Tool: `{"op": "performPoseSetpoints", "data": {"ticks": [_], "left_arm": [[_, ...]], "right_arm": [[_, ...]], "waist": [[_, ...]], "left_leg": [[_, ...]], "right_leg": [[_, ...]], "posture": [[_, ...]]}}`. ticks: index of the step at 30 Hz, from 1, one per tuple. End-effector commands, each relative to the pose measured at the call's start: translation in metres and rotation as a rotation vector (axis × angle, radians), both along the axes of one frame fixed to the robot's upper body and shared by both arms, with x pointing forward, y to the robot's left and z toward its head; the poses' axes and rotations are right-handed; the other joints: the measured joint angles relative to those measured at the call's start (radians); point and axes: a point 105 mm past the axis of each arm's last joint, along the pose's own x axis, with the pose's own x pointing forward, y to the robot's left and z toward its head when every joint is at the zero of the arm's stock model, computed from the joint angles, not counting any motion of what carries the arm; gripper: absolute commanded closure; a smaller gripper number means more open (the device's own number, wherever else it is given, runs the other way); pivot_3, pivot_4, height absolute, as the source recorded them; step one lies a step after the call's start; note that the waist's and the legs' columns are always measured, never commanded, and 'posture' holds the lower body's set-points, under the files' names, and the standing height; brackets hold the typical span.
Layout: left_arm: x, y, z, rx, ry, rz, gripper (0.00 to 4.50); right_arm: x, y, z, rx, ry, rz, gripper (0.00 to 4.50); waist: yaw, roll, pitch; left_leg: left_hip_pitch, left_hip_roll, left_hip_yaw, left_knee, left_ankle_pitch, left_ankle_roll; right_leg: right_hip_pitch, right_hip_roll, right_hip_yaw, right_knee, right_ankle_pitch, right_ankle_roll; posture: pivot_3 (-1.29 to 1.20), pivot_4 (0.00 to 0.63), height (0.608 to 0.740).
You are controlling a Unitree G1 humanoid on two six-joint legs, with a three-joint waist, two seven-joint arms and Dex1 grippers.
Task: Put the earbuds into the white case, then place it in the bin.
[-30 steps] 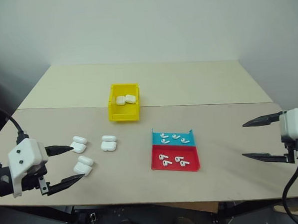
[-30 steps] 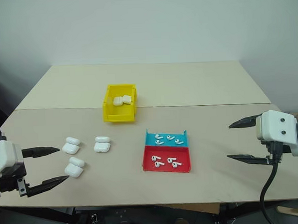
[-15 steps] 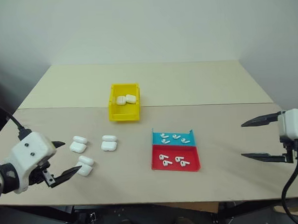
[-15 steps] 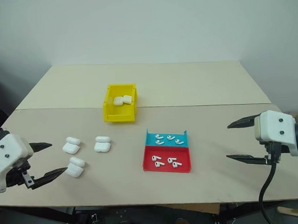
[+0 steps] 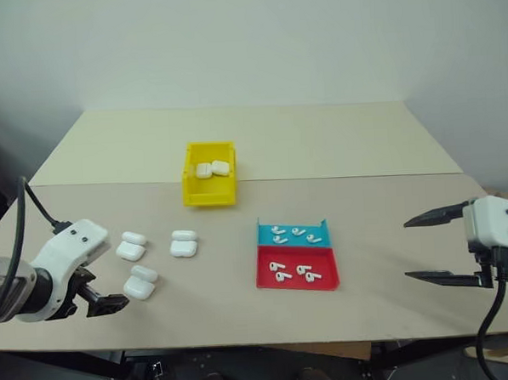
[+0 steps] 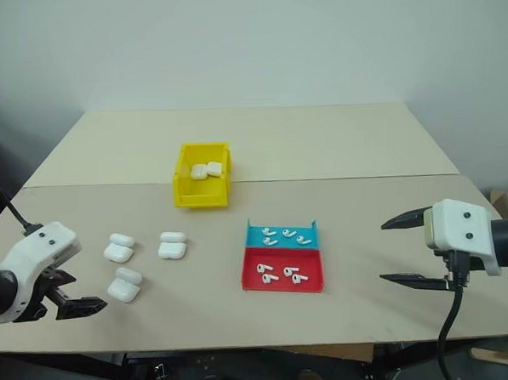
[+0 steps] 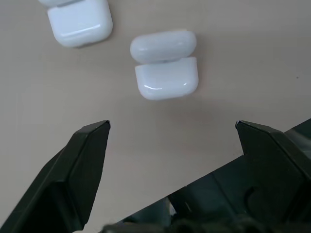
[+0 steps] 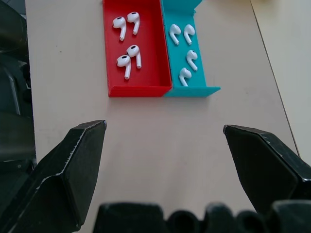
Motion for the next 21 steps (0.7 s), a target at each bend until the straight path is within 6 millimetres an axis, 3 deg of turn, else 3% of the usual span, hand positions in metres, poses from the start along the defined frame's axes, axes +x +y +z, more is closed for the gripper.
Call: {"op": "performPoseSetpoints", "data": {"ticks": [1, 5, 13, 21], "left_arm": [[0.008, 0.001, 0.000, 0.006, 0.031, 0.023, 0.00], [0.020, -0.006, -0.004, -0.096, 0.074, 0.043, 0.00], [0.034, -0.009, -0.027, -0.028, 0.109, 0.073, 0.00], [0.048, -0.010, -0.033, -0.005, 0.105, 0.099, 0.00]], "right_arm": [[0.000, 0.000, 0.007, 0.001, -0.028, 0.003, 0.02], [-0.001, -0.002, 0.003, 0.003, -0.024, -0.002, 0.02], [0.000, -0.002, 0.002, 0.002, -0.033, -0.011, 0.02], [-0.001, -0.004, -0.001, -0.004, -0.031, -0.017, 0.02]], "waist": [[0.004, 0.000, 0.000], [0.009, 0.000, 0.000], [0.008, 0.000, 0.000], [0.010, 0.000, 0.000]], "left_leg": [[0.000, 0.000, 0.000, 0.000, 0.000, 0.000], [-0.002, 0.000, 0.000, 0.000, 0.000, 0.000], [-0.002, -0.001, 0.000, 0.000, 0.000, 0.000], [-0.002, -0.001, 0.000, 0.000, 0.000, 0.000]], "right_leg": [[0.000, 0.000, 0.000, 0.000, 0.000, 0.000], [-0.001, 0.000, 0.000, 0.000, 0.000, 0.000], [-0.001, 0.000, 0.000, 0.000, 0.000, 0.000], [-0.001, 0.000, 0.000, 0.000, 0.000, 0.000]], "posture": [[0.00, 0.150, 0.740], [0.00, 0.150, 0.740], [0.00, 0.150, 0.740], [0.00, 0.150, 0.740]]}}
